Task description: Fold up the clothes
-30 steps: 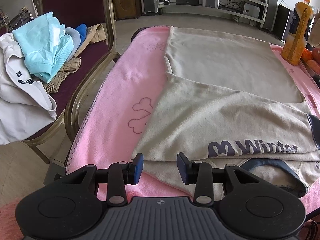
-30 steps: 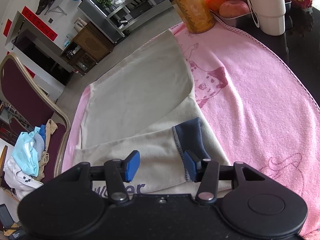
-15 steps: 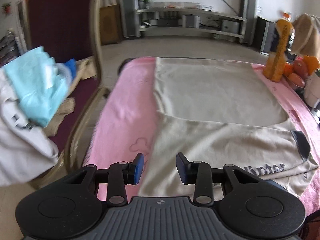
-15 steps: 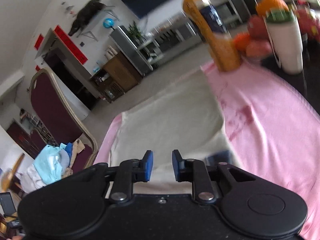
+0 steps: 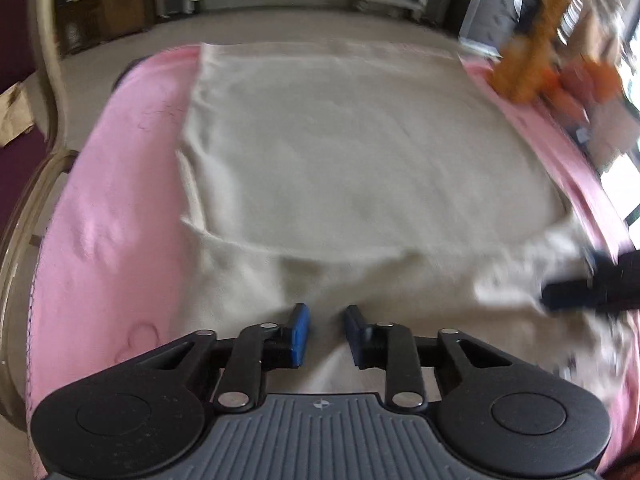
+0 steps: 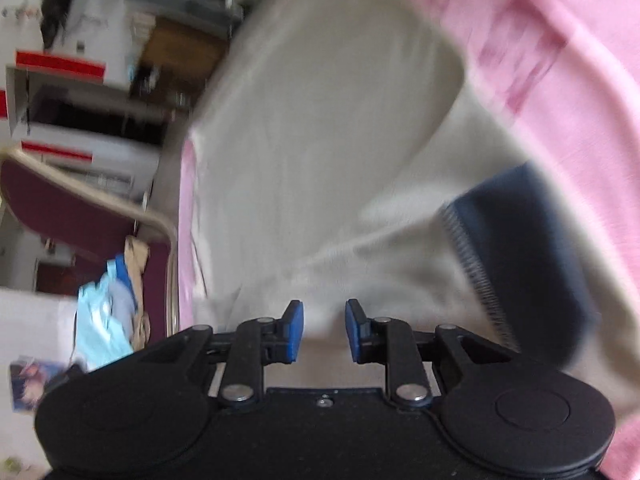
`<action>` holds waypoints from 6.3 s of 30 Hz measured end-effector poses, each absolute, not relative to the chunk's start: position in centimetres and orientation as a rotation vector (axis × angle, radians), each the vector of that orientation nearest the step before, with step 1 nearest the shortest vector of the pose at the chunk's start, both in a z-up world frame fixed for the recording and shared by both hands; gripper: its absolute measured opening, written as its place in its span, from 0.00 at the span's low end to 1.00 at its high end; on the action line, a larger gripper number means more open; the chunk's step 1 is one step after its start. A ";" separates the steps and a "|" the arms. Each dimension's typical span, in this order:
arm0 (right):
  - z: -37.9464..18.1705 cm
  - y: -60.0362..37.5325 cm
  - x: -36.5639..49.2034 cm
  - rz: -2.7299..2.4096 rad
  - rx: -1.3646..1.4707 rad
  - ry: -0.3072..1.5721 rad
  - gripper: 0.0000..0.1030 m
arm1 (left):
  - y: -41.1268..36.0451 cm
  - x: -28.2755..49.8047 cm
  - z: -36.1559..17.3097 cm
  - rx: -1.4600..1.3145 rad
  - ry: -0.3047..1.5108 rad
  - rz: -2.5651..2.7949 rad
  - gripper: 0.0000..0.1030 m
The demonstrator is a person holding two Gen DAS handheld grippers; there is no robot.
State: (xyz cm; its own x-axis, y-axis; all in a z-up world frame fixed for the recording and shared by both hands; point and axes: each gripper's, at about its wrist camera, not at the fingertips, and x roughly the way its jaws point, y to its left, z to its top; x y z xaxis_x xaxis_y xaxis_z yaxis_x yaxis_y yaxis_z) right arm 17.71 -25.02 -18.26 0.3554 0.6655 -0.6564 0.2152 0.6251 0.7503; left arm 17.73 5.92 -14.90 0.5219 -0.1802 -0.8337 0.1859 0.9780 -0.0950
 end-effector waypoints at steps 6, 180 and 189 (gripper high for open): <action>-18.2 -30.6 16.8 0.072 0.985 1.052 0.00 | 10.5 18.4 -15.3 -0.161 0.961 0.083 0.13; -9.9 -32.9 6.8 0.063 0.548 0.788 0.26 | 16.2 5.8 -10.2 -0.252 0.874 0.025 0.24; -13.3 -33.5 6.8 0.100 0.780 0.856 0.26 | 17.2 7.7 -13.0 -0.581 0.957 -0.005 0.29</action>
State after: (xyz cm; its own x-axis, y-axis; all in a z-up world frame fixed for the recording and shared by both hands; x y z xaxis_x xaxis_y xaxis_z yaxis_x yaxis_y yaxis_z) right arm 6.81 -33.45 -13.27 0.6689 0.3765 -0.6409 0.2192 0.7240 0.6540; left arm 7.70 17.20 -13.05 0.5880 -0.2540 -0.7679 -0.2462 0.8482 -0.4691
